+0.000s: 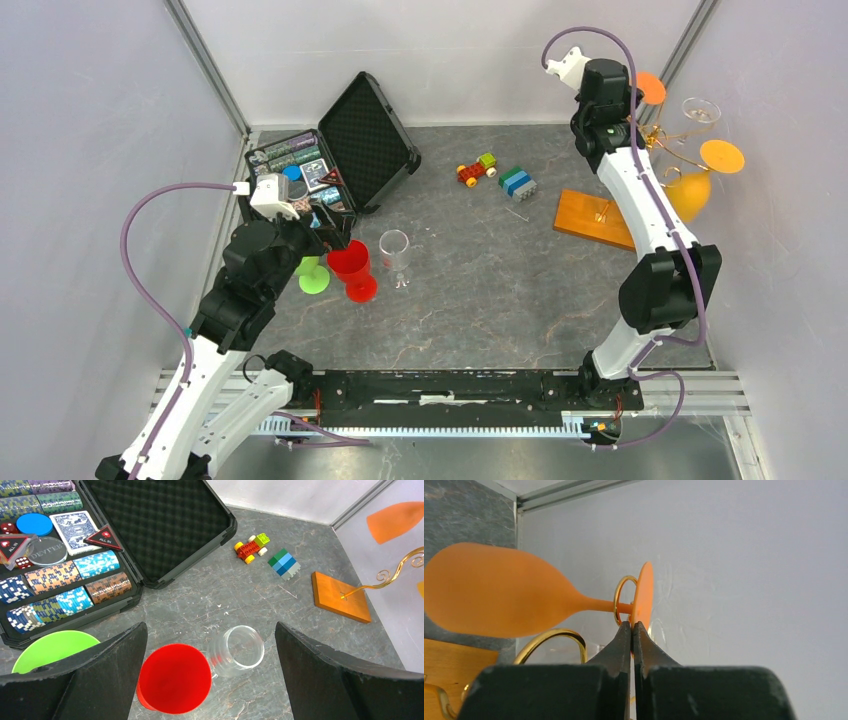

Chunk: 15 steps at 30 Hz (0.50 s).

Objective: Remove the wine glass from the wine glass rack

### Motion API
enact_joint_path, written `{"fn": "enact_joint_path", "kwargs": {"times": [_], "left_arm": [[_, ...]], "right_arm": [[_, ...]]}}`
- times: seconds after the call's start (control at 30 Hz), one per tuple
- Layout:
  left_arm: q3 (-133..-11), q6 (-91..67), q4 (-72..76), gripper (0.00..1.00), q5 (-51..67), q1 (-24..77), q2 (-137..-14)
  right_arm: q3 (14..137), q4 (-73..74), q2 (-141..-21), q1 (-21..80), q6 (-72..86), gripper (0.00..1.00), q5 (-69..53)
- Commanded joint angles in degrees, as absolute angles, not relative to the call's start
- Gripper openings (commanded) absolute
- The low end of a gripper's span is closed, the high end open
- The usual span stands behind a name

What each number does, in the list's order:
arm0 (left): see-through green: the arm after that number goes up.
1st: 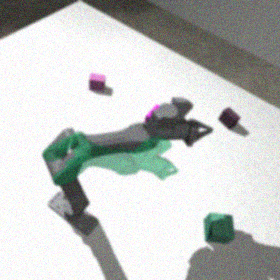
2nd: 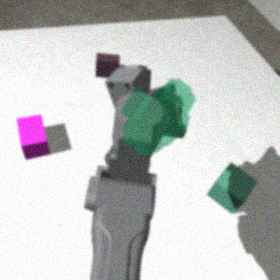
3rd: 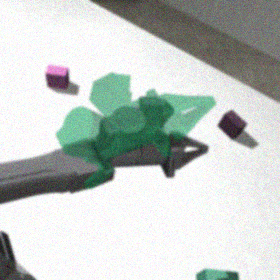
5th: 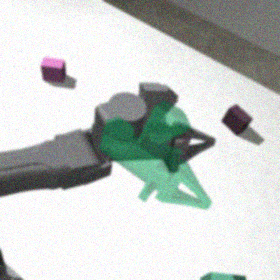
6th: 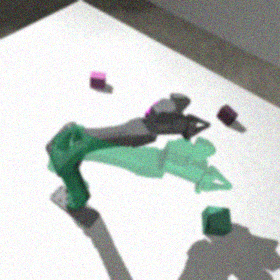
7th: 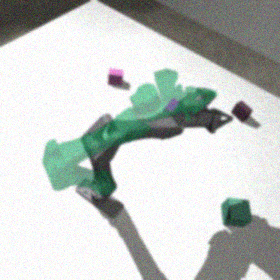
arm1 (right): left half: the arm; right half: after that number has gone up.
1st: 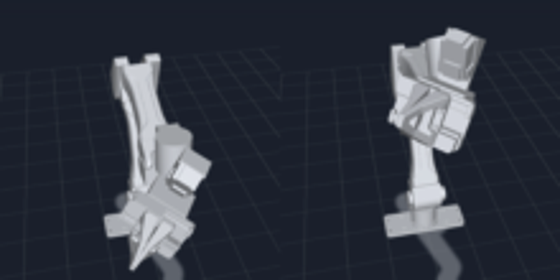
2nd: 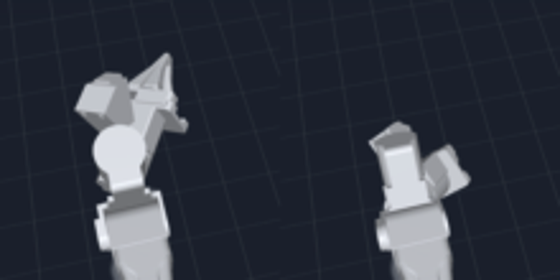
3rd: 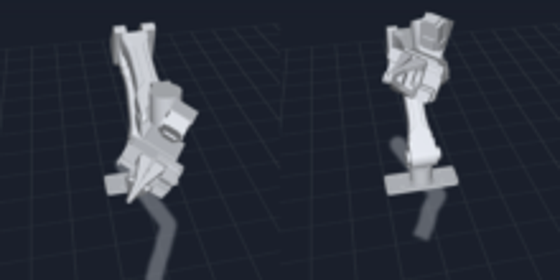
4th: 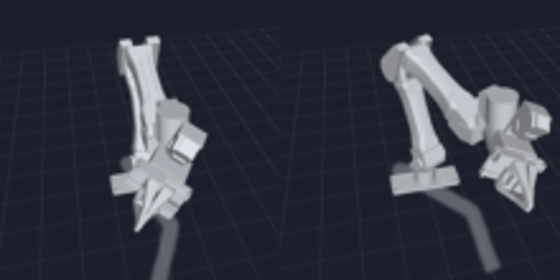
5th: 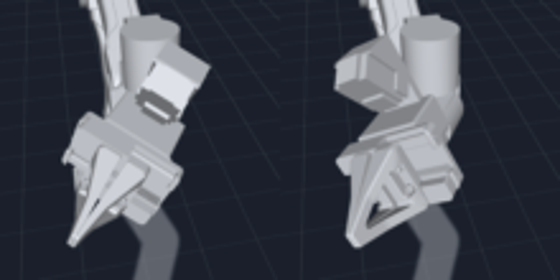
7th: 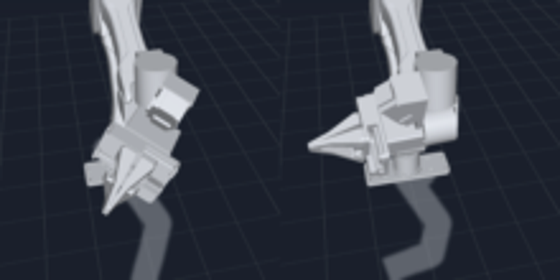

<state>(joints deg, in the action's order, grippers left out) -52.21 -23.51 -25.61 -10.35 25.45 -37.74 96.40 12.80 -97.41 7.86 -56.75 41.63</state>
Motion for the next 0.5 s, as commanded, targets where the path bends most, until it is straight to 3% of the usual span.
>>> {"fn": "enact_joint_path", "kwargs": {"times": [0.0, 0.47], "left_arm": [[-52.4, -21.5, -23.4, 1.00, -10.4, 25.1, -37.5], [-52.1, -22.0, -23.0, 1.00, -9.5, 24.2, -38.0]], "right_arm": [[95.8, 6.7, -96.2, 7.9, -61.3, 0.00, 44.7], [94.9, -3.8, -98.4, 7.4, -69.5, 0.00, 49.4]]}}
